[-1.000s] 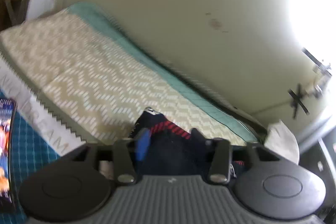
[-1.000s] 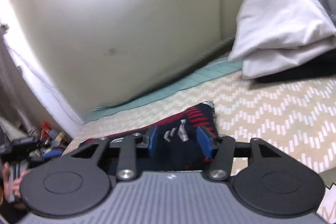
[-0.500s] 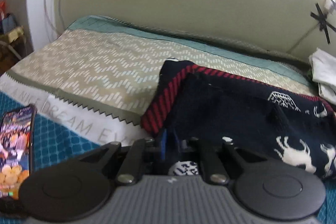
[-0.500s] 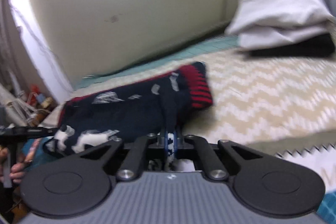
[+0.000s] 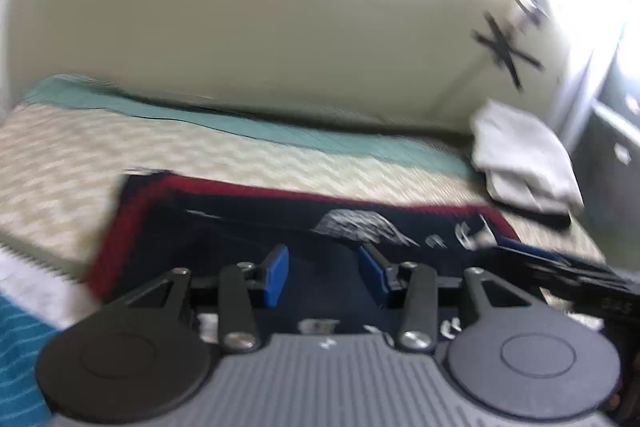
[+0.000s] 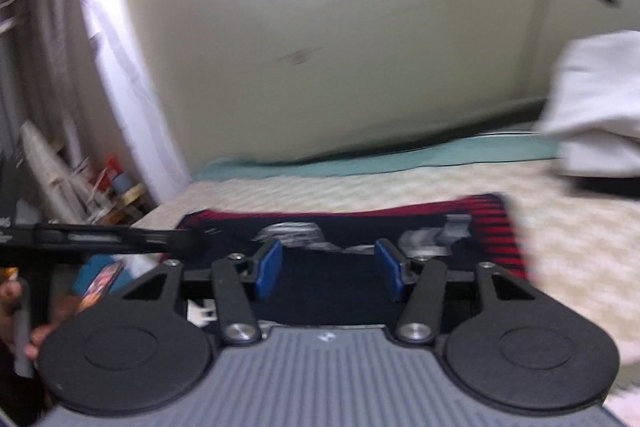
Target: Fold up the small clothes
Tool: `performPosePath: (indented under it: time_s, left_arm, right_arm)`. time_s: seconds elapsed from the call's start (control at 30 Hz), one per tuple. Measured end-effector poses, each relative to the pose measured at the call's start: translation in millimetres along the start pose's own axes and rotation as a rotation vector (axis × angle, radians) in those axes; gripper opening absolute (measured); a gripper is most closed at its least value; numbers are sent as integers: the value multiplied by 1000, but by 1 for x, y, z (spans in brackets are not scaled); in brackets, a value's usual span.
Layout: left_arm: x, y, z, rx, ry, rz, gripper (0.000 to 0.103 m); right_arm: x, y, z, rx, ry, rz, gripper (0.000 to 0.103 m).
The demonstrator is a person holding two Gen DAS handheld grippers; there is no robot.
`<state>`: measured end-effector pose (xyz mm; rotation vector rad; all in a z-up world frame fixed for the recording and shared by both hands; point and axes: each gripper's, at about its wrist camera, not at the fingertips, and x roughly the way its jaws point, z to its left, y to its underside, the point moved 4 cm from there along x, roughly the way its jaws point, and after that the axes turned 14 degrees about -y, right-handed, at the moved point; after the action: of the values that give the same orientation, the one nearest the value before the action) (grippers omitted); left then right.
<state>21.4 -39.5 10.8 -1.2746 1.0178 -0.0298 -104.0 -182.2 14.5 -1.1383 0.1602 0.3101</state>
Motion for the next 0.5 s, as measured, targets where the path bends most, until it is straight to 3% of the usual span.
performPosePath:
  time_s: [0.13,0.2,0.27,0.33,0.5]
  left_arm:
    - [43,16,-2,45,-73,82,36]
    - [46,18,10,45,-72,33,30]
    - [43,18,19,20,-76,37,26]
    - [40,17,27,-5,-74,39,23]
    - [29,8,43,-70,-88,-2,26]
  right_arm:
    - [46,12,-1,2,-3,111,48]
    - [50,19,-21,33,64,141,28]
    - [32,21,-39,59,94,107,8]
    - [9,23,-54,128,106,63,3]
    - [-25,32,-60,179,114,4,2]
